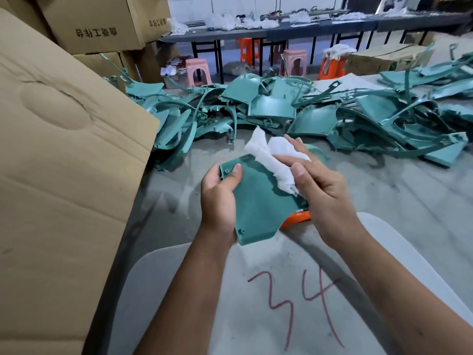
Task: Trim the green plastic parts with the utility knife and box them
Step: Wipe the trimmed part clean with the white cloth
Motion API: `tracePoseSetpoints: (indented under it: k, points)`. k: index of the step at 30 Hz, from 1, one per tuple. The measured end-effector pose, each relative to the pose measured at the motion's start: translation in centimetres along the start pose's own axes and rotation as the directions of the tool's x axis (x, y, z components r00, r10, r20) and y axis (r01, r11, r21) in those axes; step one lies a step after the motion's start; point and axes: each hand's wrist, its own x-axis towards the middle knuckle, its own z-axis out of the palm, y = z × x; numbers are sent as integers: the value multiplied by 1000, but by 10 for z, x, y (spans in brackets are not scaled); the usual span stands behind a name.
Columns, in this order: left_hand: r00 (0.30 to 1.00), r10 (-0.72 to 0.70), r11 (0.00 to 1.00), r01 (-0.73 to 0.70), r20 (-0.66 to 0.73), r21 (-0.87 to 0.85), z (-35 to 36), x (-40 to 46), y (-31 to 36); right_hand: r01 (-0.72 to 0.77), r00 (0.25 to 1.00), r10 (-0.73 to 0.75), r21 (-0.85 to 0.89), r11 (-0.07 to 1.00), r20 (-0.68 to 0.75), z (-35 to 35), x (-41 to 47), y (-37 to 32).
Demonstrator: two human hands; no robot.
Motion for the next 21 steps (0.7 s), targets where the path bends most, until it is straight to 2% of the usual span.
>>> tracePoseSetpoints:
  k: [3, 6, 8, 10, 12, 13, 16, 19, 21]
  points:
    - [999, -32, 996, 28, -37, -82, -1, 1, 2, 15, 994, -3, 106, 994, -109, 4, -1, -3]
    - [997, -39, 994, 33, -59, -102, -1, 1, 1, -70, 967, 152, 359, 931, -205, 6, 1, -7]
    - [996, -36, 997, 30, -78, -78, 2, -1, -3, -127, 937, 283, 553, 823, -207, 2, 6, -10]
    - [993, -41, 995, 30, -113, -92, 7, -1, -2, -177, 897, 412, 723, 668, -161, -4, 10, -11]
    - [985, -25, 986, -4, -173, -166, 6, 4, 5, -199, 857, 506, 842, 501, -99, -13, 12, -11]
    - [981, 18, 982, -53, -191, -179, 3, 9, 9, -194, 837, 537, 862, 469, -104, -15, 12, -8]
    - [972, 181, 980, -191, -147, -62, -3, 12, 11, -185, 821, 550, 839, 512, -155, -10, 11, -5]
    - [953, 274, 961, -265, -129, 80, 0, 6, 6, -253, 903, 429, 817, 518, 7, 8, 1, -10]
    - [919, 379, 920, -362, -109, 148, -5, 8, 6, -314, 912, 403, 756, 574, 72, 13, -4, -9]
